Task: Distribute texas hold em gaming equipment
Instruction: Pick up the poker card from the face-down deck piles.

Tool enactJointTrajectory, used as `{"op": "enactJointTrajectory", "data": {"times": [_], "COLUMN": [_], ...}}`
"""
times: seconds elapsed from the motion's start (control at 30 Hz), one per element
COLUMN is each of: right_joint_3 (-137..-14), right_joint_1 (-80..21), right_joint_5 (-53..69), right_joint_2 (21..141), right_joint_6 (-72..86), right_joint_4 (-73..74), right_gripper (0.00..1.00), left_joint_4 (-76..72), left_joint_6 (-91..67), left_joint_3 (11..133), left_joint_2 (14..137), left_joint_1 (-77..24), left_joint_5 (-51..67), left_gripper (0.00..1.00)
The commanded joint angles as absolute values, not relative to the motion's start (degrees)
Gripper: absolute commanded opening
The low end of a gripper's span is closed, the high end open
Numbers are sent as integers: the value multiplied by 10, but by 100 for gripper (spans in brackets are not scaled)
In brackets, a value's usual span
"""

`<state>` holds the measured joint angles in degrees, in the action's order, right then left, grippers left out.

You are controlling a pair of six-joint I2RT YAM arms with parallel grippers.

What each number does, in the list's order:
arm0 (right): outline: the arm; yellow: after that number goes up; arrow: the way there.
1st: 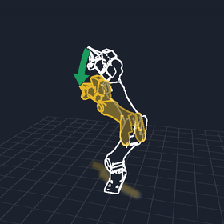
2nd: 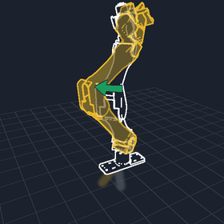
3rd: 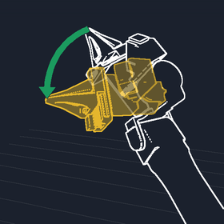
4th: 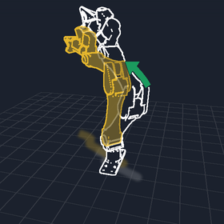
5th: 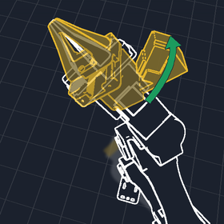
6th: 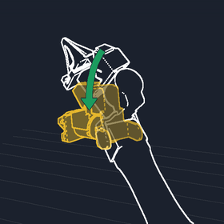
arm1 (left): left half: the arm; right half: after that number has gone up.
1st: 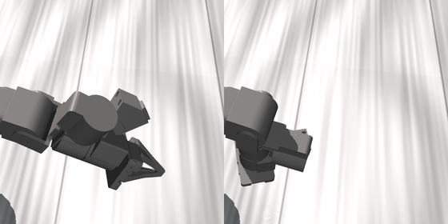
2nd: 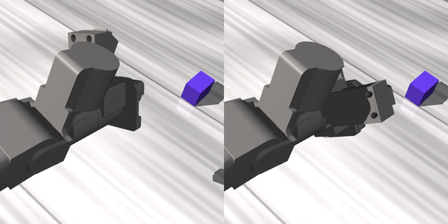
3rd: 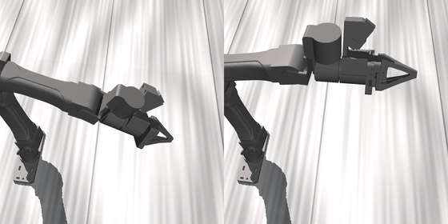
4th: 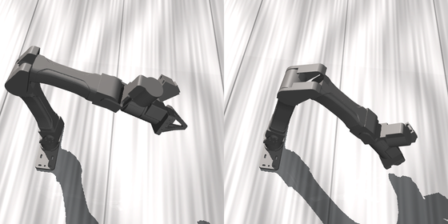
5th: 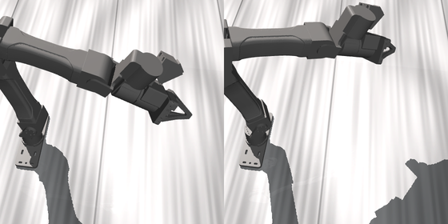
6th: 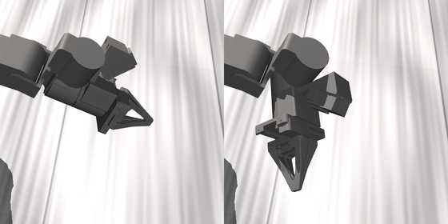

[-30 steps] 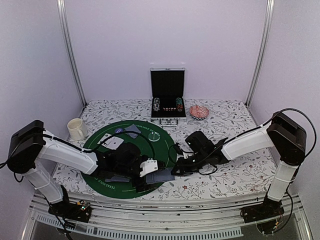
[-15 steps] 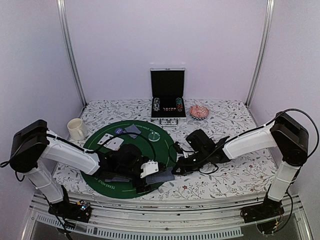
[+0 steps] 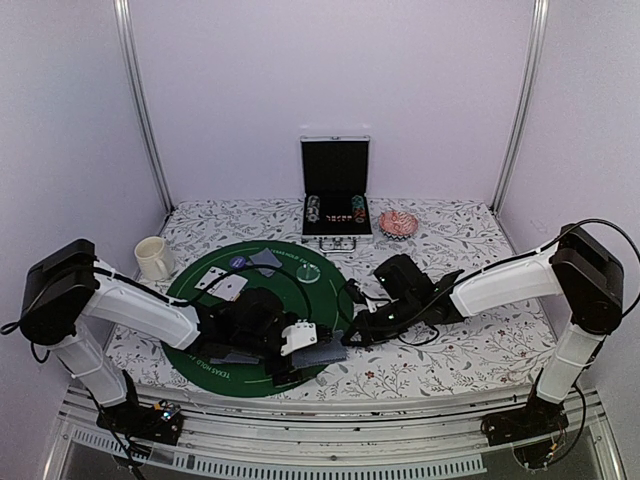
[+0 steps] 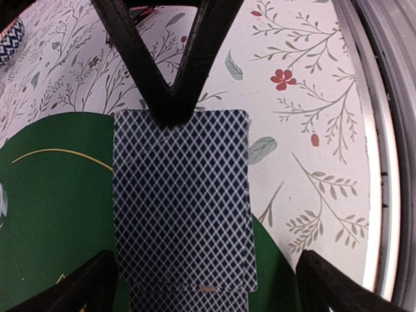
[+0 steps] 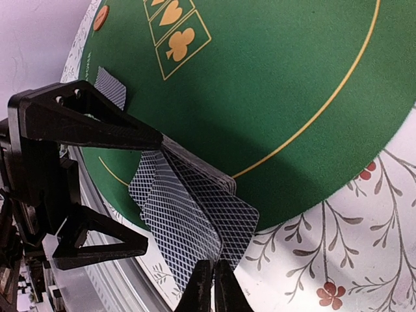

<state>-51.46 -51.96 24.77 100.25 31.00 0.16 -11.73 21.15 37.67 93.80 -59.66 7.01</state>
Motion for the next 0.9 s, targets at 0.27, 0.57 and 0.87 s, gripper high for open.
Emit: {"op": "enactJointTrajectory", "data": {"times": [0.27,0.57,0.87], "right_joint_3": [-503,-493,-488], "right_joint_1": [-507,-500,-494], "right_joint_5": [280,309,319], "right_joint_2": [966,937,912], "right_joint_6": [297,288,275], "right_joint_4": [-9,-20,-17], "right_gripper": [3,2,2], "left_joint_4": [-124,-120,-93], "left_joint_6": [220,216,185], "left_joint_3": [377,365,365], "left_joint_2": [932,879,802], "left_joint_1": [-592,-588,-578], "left_joint_5": [70,108,121], "left_gripper": [98,98,98]}}
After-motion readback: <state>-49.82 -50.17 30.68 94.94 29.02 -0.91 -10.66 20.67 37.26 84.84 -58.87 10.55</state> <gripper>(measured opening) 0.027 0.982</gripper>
